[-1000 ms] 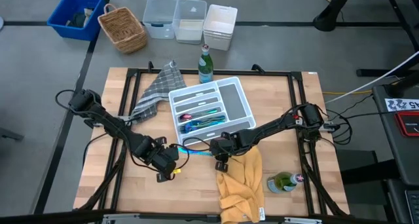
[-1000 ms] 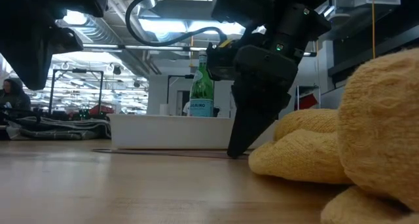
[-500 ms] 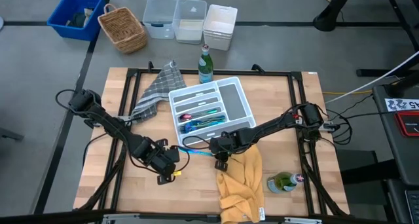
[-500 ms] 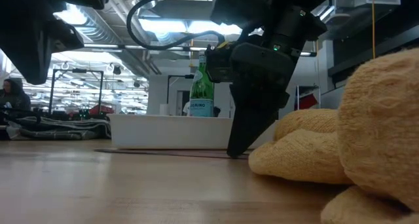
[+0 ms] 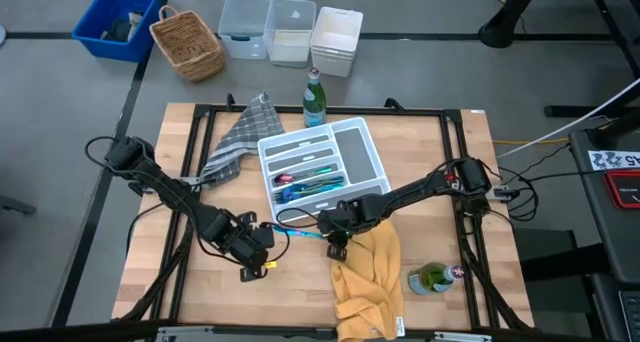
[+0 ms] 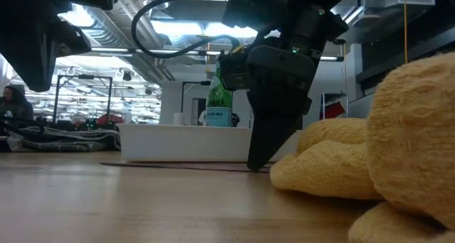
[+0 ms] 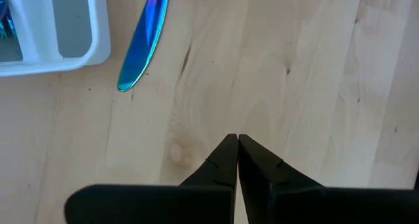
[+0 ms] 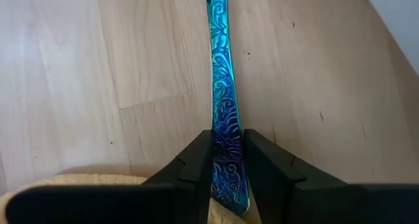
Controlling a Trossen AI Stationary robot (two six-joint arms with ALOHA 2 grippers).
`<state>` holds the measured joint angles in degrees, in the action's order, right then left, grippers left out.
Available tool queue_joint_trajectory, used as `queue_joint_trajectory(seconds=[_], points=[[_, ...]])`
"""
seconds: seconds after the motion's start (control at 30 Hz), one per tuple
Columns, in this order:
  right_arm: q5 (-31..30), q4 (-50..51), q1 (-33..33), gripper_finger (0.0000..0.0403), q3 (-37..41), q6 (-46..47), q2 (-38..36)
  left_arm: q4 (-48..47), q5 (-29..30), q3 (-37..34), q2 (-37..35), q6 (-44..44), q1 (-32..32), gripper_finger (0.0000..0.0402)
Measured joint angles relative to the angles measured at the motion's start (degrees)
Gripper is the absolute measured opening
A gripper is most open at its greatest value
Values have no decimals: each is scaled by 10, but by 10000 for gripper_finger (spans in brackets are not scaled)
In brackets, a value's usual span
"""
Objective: Sort silverware
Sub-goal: Put the table knife in the silverware tray
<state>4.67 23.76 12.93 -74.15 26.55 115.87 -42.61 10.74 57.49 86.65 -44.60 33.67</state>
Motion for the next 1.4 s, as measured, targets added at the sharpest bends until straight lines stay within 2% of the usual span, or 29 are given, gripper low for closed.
queue_joint_trajectory(seconds=[0.53,0.73,1.0,1.4], points=[[31,41,-6,92,-16,16,0,0,0,0,0,0,0,3],[9,75,-5,92,-54,13,1,0,1,0,0,0,0,3],[5,83,-5,92,-56,1,1,0,12,0,0,0,0,3],[56,98,-10,94,-56,2,0,-1,16,0,0,0,0,3]])
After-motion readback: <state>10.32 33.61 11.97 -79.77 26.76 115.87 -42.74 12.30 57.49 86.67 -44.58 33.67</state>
